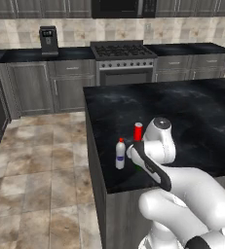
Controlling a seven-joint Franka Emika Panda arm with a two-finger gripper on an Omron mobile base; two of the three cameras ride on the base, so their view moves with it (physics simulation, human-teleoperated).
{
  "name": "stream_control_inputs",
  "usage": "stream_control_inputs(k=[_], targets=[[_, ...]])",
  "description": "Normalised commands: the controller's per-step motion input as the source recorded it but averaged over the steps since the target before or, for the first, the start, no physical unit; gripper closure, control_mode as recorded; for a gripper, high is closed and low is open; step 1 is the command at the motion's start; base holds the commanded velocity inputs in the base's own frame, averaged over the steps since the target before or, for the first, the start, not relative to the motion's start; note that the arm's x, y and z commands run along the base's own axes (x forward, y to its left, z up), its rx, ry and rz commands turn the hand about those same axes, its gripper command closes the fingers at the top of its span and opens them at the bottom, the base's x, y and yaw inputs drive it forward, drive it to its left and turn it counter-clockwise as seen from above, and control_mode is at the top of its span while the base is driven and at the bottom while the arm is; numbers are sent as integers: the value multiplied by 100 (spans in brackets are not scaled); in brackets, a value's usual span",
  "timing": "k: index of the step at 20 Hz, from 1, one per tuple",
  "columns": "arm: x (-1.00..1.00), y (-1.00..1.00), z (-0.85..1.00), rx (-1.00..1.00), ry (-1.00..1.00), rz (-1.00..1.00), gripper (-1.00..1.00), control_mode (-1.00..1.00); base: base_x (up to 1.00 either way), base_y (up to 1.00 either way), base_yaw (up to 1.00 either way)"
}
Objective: Pick the beer, bottled water, can from the counter and place them in the open cabinet.
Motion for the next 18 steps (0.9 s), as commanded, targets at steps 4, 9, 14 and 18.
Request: stream_control_inputs(k=[4,9,14,18], targets=[[2,0,-15,0,-7,0,-100,-100,0,0,0],[4,0,-19,0,-4,0,-100,-100,0,0,0],[7,0,-20,0,-2,0,-100,-100,0,0,0],[8,0,-21,0,-1,0,-100,-100,0,0,0]])
